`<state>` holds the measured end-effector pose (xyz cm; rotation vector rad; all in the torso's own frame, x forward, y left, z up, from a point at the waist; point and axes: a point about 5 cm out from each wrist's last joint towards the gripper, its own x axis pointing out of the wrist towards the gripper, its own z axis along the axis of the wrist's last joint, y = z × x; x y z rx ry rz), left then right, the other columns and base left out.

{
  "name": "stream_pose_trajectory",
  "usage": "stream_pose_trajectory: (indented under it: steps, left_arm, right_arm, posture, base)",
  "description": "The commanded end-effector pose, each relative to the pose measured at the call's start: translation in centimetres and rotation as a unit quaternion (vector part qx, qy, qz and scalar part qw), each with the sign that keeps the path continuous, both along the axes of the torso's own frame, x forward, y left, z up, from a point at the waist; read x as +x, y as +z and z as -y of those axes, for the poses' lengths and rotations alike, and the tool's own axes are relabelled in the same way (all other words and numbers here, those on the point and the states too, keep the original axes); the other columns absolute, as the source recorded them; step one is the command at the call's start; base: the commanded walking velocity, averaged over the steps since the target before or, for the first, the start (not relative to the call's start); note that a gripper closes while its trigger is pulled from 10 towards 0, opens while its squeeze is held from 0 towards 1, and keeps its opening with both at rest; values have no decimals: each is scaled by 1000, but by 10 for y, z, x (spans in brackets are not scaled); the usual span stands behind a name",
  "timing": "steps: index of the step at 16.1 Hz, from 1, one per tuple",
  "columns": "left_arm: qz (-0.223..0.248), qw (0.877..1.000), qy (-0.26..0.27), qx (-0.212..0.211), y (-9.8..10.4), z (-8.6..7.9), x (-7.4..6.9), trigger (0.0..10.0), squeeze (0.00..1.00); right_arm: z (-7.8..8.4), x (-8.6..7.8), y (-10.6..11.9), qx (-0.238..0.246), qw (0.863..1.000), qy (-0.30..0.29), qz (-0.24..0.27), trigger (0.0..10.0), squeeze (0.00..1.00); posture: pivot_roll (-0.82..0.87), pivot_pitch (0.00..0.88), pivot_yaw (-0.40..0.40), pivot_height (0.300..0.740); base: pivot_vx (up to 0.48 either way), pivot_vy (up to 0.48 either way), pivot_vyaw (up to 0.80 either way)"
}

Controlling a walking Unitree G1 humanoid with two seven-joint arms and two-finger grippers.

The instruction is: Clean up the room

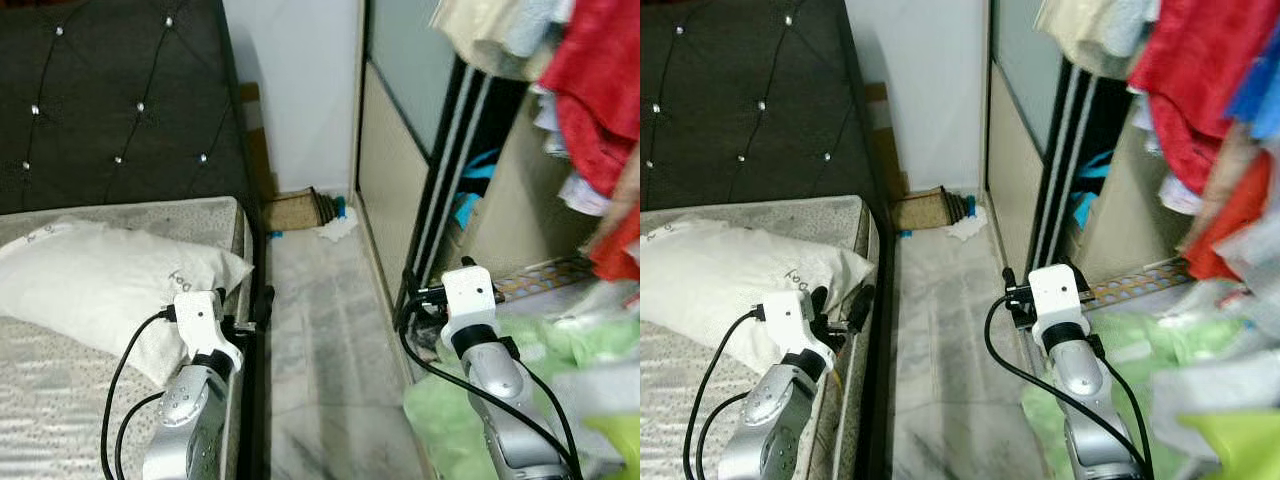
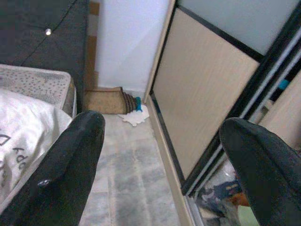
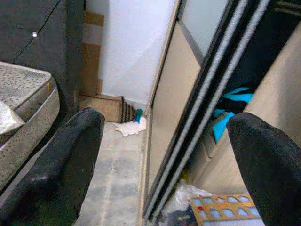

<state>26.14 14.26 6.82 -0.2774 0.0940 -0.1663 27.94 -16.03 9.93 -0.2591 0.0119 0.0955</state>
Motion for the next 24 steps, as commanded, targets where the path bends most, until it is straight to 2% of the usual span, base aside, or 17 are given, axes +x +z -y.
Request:
stream_pose_trajectory:
  steps: [1,9,10,13,16,17,19,20,21,24]
  left_arm:
    - [8,1000,-5,6,3,-1,0,10000,0]
    - [3,1000,-2,4,1,1,0,10000,0]
    - [-8,1000,14,2,-1,-1,1,10000,0]
    - [-8,1000,19,2,-1,-1,2,10000,0]
    - [-9,999,34,18,-1,-4,2,10000,0]
    - [-5,998,52,40,-1,-10,1,10000,0]
    - [-17,997,55,52,-6,-21,-9,10000,0]
    - [-32,996,50,62,-10,-25,-15,10000,0]
    - [-38,996,48,64,-11,-25,-16,10000,0]
    - [-43,996,36,74,-12,-22,-15,10000,0]
  right_arm:
    - [0,1,2,0,1000,2,4,10000,0]
    - [1,0,2,-2,1000,0,4,10000,0]
    - [1,0,2,-2,1000,0,4,10000,0]
    - [0,-1,1,1,1000,2,4,10000,0]
    - [0,-1,2,1,1000,4,6,10000,0]
    - [-2,-2,3,4,1000,12,8,10000,0]
    - [-12,-6,2,35,998,56,2,10000,0]
    - [-28,-10,1,59,993,99,-13,10000,0]
    - [-35,-12,0,64,991,117,-18,10000,0]
    - [-35,-10,-4,70,992,101,-27,10000,0]
  posture:
    - [-171,0,50,740]
    - [-175,0,49,740]
    - [-177,0,50,740]
    - [-177,0,50,740]
    - [-178,0,51,740]
    - [-178,0,52,740]
    - [-159,0,52,740]
    - [-154,0,55,740]
    - [-146,0,58,740]
    - [-135,0,61,740]
  base:
    - [311,0,0]
    - [342,0,0]
    - [0,0,0]
    - [0,0,0]
    - [0,0,0]
    - [0,0,0]
    - [0,0,0]
    - [0,0,0]
    - [0,0,0]
    - [0,0,0]
